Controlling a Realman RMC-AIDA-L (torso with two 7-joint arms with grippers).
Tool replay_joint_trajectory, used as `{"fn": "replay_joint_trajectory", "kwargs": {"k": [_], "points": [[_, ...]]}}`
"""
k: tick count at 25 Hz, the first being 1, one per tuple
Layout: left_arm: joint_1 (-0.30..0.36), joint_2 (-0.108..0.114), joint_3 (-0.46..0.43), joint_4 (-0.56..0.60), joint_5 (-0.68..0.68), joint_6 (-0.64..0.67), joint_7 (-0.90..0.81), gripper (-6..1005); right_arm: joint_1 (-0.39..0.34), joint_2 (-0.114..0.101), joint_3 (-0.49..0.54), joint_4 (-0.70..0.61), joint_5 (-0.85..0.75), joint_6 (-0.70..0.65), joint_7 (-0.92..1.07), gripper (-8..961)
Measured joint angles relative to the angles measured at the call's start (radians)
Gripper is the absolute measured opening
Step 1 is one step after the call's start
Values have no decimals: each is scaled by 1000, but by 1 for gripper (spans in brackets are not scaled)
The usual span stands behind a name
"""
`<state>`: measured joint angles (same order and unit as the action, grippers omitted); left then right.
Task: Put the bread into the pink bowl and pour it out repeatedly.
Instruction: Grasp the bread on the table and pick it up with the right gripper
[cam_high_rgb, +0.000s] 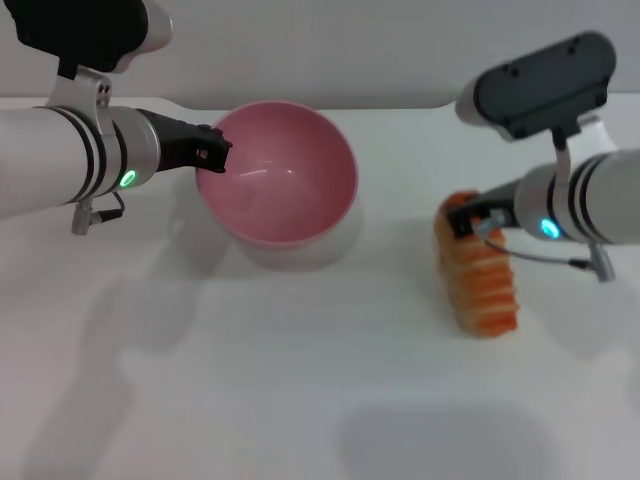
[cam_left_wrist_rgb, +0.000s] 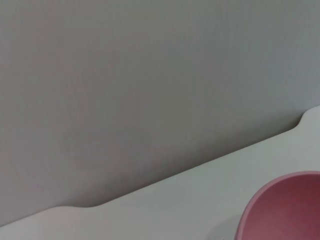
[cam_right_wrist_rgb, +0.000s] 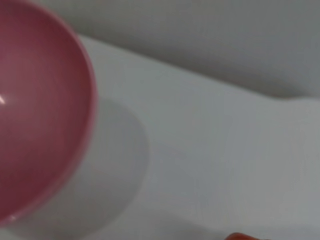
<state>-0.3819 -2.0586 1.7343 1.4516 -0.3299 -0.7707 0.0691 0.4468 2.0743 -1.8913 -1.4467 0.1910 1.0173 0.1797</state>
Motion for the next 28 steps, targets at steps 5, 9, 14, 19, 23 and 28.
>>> {"fn": "replay_joint_trajectory", "kwargs": {"k": [5, 9, 14, 19, 23, 28], "points": [[-8, 0, 2, -20, 0, 0, 1, 40, 5, -1, 9, -194, -66, 95, -18, 189], [-11, 0, 9, -29, 0, 2, 1, 40, 21, -1, 20, -349, -105, 163, -43, 118], [-23, -1, 26, -43, -10, 16, 1, 40, 66, 0, 25, -458, -136, 217, -49, 10], [-25, -2, 36, -48, -16, 16, 1, 40, 57, 4, 12, -397, -134, 166, -32, 5], [-20, 1, 20, -53, -6, 17, 2, 40, 9, 6, 10, -303, -99, 61, -8, 1], [-16, 4, -28, -53, 24, 18, 2, 40, -25, 5, -24, -224, -64, -34, -11, 76]]}}
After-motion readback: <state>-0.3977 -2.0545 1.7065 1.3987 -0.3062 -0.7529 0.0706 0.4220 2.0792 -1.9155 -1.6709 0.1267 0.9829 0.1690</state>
